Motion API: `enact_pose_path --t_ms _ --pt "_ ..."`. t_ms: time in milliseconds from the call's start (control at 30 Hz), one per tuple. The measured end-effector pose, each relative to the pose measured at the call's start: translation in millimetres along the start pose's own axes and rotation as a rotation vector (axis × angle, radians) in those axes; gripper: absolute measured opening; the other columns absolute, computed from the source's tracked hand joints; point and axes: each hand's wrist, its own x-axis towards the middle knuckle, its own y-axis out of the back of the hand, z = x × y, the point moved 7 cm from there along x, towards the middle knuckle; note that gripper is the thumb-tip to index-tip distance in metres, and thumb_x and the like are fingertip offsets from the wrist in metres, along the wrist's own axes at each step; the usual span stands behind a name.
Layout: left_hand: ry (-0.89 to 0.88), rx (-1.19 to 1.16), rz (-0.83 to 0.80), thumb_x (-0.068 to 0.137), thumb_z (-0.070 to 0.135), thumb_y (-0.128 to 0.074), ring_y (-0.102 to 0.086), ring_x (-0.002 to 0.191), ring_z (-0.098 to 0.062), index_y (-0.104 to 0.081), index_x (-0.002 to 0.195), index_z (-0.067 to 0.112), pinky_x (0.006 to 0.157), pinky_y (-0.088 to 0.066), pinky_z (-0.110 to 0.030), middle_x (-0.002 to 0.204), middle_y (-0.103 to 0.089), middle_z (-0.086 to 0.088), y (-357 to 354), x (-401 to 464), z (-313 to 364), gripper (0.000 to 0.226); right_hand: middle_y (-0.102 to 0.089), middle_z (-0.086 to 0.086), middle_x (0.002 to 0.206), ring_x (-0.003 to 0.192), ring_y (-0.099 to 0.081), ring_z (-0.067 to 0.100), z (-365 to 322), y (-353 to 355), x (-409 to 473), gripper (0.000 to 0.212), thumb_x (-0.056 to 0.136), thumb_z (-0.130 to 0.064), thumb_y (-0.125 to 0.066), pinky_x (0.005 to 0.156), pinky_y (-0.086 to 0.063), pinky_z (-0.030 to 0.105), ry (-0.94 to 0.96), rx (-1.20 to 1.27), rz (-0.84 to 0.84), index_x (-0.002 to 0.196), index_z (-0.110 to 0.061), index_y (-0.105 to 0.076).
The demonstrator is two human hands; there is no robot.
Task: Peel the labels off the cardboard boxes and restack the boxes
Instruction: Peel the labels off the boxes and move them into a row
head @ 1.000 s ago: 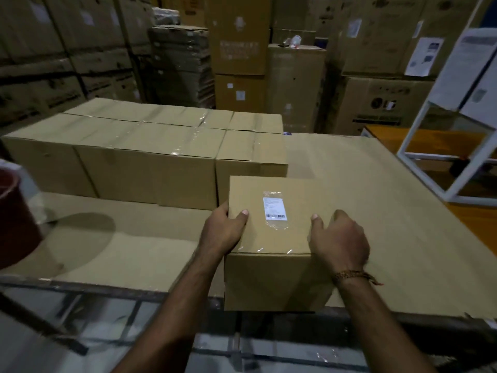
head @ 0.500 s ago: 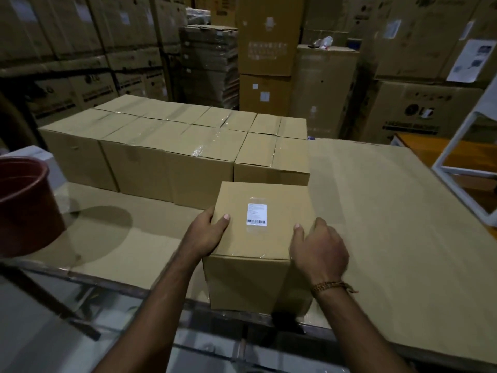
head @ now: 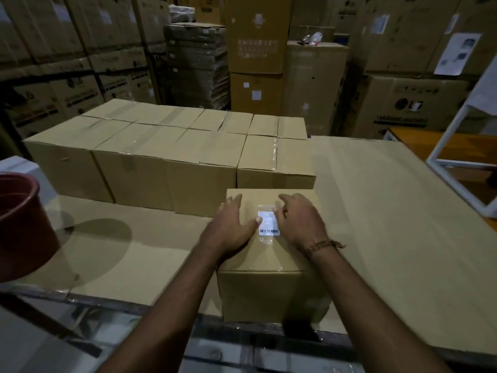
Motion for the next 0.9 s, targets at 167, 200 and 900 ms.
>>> enact_pose_path --t_ms 167,200,900 --pt "-0.059 0.055 -0.043 0.094 0.075 -0.053 -0.002 0.163 -0.027 -0.011 0.169 0.027 0.125 -0.026 -0.052 0.176 0.007 0.008 -16 -2 -11 0.099 -0.060 0.004 0.108 0.087 -0.064 0.025 -7 -21 12 0.030 0.104 -0.039 -0.055 0.073 -0.050 0.031 0.032 -0.091 0.043 0.110 -0.019 -0.077" --pt "-0.065 0.069 -0.042 0.093 0.076 -0.052 -0.001 0.163 -0.027 -0.010 0.169 0.027 0.125 -0.026 -0.053 0.176 0.008 0.008 -16 -2 -12 0.100 -0.060 0.003 0.105 0.084 -0.062 0.023 -6 -21 11 0.028 0.103 -0.037 -0.057 0.071 -0.049 0.030 0.031 -0.067 0.080 0.109 -0.019 -0.078" --pt "-0.072 0.246 -0.057 0.079 0.098 -0.038 -0.007 0.162 -0.031 0.000 0.169 0.027 0.121 -0.030 -0.057 0.175 0.016 0.007 -21 -4 -12 0.120 -0.057 -0.007 0.099 0.080 -0.056 0.017 2 -24 11 0.007 0.099 -0.031 -0.065 0.066 -0.036 0.027 -0.048 0.037 0.150 0.095 -0.029 -0.071"
